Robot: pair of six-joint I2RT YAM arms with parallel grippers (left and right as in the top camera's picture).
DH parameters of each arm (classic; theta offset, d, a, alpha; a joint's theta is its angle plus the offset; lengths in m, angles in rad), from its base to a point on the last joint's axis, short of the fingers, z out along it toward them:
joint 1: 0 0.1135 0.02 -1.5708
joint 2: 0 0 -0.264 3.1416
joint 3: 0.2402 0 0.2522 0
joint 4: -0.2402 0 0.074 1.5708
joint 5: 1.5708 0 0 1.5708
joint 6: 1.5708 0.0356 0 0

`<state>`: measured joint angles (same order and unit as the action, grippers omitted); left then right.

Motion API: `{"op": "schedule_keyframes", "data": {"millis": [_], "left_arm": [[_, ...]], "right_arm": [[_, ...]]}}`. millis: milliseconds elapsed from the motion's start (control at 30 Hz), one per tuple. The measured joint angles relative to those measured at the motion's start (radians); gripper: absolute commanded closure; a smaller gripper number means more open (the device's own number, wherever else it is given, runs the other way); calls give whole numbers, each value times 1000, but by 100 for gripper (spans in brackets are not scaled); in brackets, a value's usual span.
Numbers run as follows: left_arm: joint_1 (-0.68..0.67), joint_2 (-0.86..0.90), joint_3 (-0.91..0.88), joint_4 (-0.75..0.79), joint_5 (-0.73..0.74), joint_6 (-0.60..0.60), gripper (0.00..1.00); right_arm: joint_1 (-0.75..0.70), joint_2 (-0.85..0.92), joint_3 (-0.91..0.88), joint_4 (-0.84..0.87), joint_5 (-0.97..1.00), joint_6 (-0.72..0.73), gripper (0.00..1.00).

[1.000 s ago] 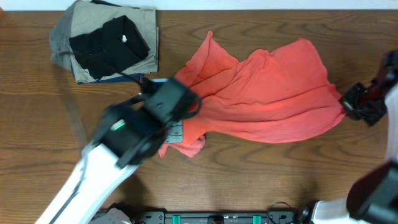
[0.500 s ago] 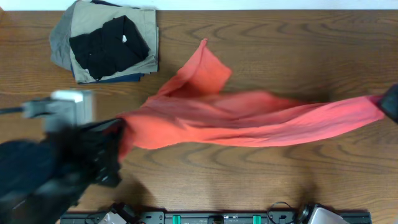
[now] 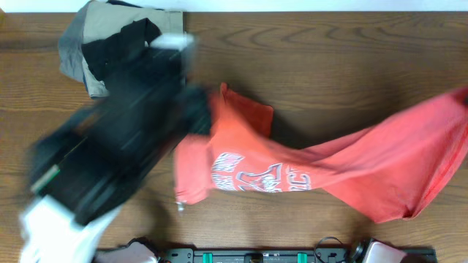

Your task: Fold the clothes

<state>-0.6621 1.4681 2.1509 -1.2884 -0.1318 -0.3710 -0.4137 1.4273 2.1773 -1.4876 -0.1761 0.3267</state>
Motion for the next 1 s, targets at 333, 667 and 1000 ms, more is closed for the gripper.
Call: {"op": "schedule_keyframes", "data": {"millis": [333, 667, 1000], "left_arm": [[217, 350, 109, 300, 86, 243, 95], [325, 129, 602, 253, 166, 346, 94], [326, 309, 492, -75, 263, 349, 94]], "right_arm": [[-33, 280, 91, 312, -204, 46, 99], [-327, 204, 521, 183, -300, 56, 99], [-234, 253, 336, -9, -282, -25, 99]]}}
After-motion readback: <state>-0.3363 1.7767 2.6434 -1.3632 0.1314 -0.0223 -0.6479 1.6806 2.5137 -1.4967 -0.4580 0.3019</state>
